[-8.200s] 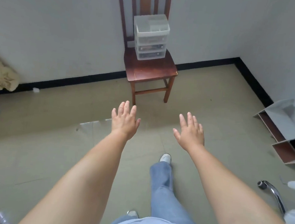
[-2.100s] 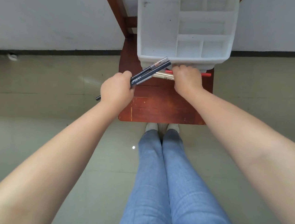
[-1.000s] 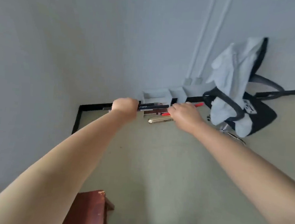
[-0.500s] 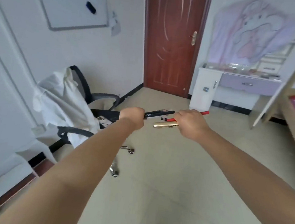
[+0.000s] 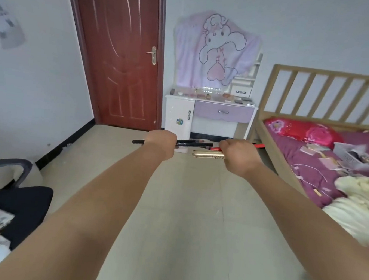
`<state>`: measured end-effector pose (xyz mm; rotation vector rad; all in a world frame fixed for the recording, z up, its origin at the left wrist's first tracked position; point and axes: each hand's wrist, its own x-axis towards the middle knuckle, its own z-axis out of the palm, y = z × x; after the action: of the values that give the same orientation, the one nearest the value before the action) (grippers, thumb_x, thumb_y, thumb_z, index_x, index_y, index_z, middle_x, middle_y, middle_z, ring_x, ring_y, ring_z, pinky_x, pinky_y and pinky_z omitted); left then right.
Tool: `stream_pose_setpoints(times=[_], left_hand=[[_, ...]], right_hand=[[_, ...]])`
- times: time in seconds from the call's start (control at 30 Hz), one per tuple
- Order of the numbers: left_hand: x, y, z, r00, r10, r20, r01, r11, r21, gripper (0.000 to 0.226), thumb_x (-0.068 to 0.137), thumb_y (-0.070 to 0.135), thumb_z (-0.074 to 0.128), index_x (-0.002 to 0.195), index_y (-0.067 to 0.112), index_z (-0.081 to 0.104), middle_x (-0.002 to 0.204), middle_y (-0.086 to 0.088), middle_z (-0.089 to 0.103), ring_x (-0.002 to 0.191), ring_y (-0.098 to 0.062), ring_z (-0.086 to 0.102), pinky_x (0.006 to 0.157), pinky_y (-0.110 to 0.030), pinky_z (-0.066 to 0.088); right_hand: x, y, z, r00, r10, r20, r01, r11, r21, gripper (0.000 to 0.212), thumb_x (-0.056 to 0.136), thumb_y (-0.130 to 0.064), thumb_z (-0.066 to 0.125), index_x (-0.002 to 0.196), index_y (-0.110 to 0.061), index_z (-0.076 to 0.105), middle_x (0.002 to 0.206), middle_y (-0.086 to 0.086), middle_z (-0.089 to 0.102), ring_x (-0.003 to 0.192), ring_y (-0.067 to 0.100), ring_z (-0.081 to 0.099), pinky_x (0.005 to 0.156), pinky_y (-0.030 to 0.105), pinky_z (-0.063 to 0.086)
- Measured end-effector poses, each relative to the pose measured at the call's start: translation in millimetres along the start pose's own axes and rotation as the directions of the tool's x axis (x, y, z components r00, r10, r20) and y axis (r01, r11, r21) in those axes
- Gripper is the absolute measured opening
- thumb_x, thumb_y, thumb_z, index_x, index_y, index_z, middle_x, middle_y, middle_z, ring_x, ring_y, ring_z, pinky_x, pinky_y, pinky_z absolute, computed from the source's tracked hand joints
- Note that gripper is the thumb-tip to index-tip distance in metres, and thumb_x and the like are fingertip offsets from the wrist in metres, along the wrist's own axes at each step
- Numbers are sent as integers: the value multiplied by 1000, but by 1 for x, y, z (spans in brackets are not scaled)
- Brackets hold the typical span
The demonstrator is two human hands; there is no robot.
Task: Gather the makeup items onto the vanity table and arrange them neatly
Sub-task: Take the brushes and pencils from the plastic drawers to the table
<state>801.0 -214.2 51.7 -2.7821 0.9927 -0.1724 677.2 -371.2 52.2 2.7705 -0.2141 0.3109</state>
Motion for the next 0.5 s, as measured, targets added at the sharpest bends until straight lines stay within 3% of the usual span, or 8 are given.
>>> stream_pose_setpoints(times=[0.17,0.3,0.4,0.5], left_hand=[[126,-25,4,998,55,-37,-54,998,8,28,85,4,42,110,9,54,111,-8,58,100,-27,58,68,-32,39],[228,-57,-5,997,59,-39,-59,998,-4,25,82,3,43,101,11,56,84,-3,49,77,-23,49,63,-29,37],[294,-75,-6,997,65,-33,-66,998,-18,23,81,3,44,98,13,55,74,1,42,74,-21,48,58,-28,35],[352,-89,6,998,64,-22,-65,997,-44,23,82,5,44,102,12,54,82,-2,48,76,-22,47,62,-30,36]], right_hand=[[109,34,37,999,54,0,-54,999,-5,23,79,-1,45,101,-6,50,98,11,58,88,30,55,66,27,28],[201,61,56,995,95,18,-94,995,-15,21,78,0,45,97,-8,50,98,10,59,88,28,55,66,27,28],[264,80,70,993,113,15,-113,993,-25,21,78,-1,46,98,-7,50,97,10,59,88,29,56,65,27,28],[326,95,91,992,122,22,-121,992,-20,21,78,-1,45,97,-7,50,96,9,59,85,28,56,65,27,29]])
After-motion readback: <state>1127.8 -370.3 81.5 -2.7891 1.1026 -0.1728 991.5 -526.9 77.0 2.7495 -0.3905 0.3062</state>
